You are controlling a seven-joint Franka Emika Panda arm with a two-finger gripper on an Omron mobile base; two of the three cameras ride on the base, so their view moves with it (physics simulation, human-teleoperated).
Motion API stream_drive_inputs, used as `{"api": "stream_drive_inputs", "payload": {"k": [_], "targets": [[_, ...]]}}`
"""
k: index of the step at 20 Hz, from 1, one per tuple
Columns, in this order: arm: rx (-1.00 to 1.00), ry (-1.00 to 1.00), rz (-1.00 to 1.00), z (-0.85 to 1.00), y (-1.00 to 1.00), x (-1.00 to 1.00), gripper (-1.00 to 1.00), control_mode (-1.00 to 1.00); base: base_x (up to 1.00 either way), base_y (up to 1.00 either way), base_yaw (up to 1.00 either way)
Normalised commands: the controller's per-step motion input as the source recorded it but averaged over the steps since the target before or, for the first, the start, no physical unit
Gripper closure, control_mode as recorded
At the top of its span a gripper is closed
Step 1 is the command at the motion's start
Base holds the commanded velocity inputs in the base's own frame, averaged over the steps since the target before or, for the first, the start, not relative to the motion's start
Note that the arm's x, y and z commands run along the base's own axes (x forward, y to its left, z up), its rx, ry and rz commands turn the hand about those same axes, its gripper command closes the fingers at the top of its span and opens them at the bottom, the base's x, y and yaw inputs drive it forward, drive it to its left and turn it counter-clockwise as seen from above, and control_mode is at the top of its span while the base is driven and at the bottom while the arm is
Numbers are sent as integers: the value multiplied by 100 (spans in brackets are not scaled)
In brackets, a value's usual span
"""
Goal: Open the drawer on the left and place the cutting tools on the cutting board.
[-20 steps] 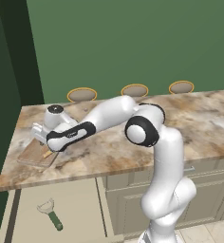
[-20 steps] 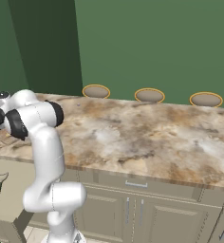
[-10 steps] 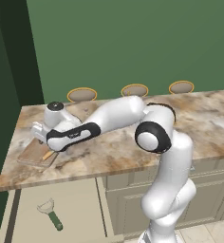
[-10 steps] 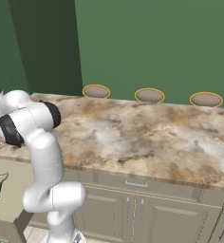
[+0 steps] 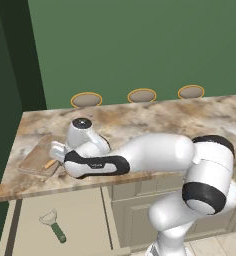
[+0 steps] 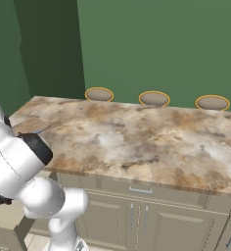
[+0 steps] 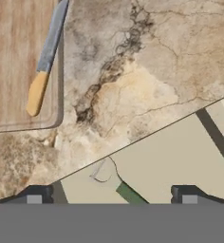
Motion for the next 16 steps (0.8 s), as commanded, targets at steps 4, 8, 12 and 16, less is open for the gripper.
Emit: {"api": "stream_drive_inputs", "payload": {"k": [4, 8, 12, 16], "targets": [[1, 0, 54, 0, -38, -68, -100, -100, 0, 0, 0], [0, 1, 60, 0, -6, -57, -100, -100, 0, 0, 0], [-11, 0, 44, 0, 9, -38, -100, -100, 0, 0, 0], [-6, -4, 2, 0, 11, -4, -100, -100, 0, 0, 0]]}}
